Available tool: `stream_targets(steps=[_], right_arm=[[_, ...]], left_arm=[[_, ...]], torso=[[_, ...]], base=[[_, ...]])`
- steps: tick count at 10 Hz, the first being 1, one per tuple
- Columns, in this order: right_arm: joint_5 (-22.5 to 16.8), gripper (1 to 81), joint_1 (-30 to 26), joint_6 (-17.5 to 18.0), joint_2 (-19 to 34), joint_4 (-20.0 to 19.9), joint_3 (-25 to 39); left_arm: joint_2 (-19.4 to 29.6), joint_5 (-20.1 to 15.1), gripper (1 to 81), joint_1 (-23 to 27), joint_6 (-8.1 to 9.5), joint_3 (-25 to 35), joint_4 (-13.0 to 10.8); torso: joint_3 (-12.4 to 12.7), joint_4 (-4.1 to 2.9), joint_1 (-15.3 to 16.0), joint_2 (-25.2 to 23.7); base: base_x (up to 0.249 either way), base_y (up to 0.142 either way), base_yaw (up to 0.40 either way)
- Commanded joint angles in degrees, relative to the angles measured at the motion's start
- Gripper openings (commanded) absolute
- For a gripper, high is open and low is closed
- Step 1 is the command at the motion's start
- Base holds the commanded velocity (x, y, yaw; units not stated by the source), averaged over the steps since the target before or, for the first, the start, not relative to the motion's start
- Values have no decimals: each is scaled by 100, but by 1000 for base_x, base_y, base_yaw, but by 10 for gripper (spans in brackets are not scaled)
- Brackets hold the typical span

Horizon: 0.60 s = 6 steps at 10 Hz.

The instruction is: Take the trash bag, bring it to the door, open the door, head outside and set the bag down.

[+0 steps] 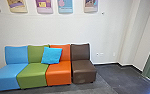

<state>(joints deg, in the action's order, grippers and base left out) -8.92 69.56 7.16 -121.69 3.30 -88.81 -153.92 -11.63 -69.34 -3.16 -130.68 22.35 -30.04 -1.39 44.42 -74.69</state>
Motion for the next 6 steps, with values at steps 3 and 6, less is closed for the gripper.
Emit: stream_targets(steps=[3,6], right_arm=[[-1261,811,-1272,14,933,-849,699],[-1472,811,-1422,5,1240,-1007,945]], left_arm=[[124,-358,811,496,-9,34,95],[124,-358,811,531,-9,34,103]], torso=[[0,0,621,-977],[-616,0,979,-1557]], base=[[0,0,0],[0,0,0]])
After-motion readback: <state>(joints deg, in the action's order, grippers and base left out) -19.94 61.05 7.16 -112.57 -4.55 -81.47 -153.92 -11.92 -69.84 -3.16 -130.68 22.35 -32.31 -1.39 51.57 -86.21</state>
